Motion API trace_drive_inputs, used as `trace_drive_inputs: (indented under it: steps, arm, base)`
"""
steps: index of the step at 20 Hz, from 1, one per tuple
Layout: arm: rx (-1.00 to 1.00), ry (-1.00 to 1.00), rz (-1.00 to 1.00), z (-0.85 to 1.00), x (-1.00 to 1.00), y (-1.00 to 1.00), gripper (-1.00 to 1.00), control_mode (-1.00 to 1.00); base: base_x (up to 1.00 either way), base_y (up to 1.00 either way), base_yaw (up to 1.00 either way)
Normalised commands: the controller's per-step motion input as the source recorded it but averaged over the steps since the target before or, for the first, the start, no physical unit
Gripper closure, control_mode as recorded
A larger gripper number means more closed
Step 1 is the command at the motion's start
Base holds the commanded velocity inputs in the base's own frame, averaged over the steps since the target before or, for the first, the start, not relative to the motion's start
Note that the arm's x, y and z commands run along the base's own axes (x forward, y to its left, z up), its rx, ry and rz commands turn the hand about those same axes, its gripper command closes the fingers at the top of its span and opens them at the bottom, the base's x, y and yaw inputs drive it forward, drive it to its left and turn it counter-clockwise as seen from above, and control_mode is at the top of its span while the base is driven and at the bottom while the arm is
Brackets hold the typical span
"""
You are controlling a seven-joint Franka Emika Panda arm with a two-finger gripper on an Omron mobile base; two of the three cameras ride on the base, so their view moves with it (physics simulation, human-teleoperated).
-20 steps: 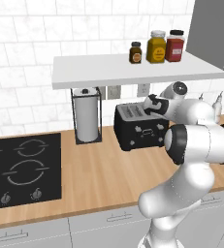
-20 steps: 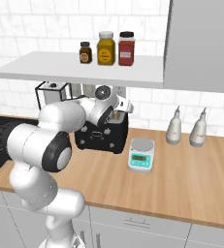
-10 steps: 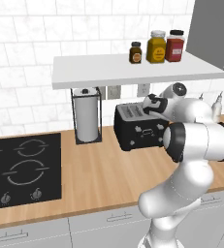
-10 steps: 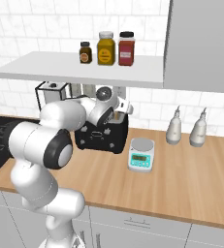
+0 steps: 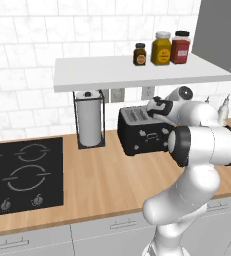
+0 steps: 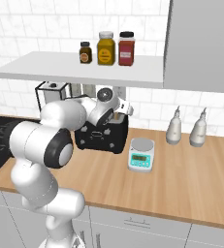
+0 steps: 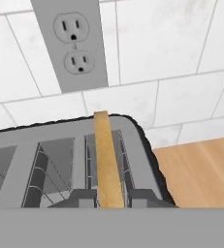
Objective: Start the toaster. Once the lever pops up, take the bread to the plate on the dining counter.
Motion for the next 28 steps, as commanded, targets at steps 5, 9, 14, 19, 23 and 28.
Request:
trace_drive_inputs:
  steps: [5, 9, 14, 19, 23, 28]
  arm:
    - [0.00, 0.00, 0.00, -0.04, 0.00, 0.00, 1.00, -1.00]
    - [0.00, -0.04, 0.00, 0.06, -0.04, 0.00, 1.00, -1.00]
    - [0.00, -0.19, 0.00, 0.42, -0.22, 0.00, 1.00, -1.00]
    - [0.00, -0.19, 0.00, 0.34, -0.20, 0.00, 1.00, -1.00]
    - [0.00, -0.09, 0.00, 0.14, -0.20, 0.00, 1.00, -1.00]
    - [0.00, -0.08, -0.01, 0.33, -0.48, 0.00, 1.00, -1.00]
  base:
    - [0.00, 0.00, 0.00]
    - [0.00, 0.00, 0.00]
    - [0.00, 0.00, 0.00]
    - [0.00, 0.00, 0.00]
    - [0.00, 0.00, 0.00]
    - [0.00, 0.00, 0.00]
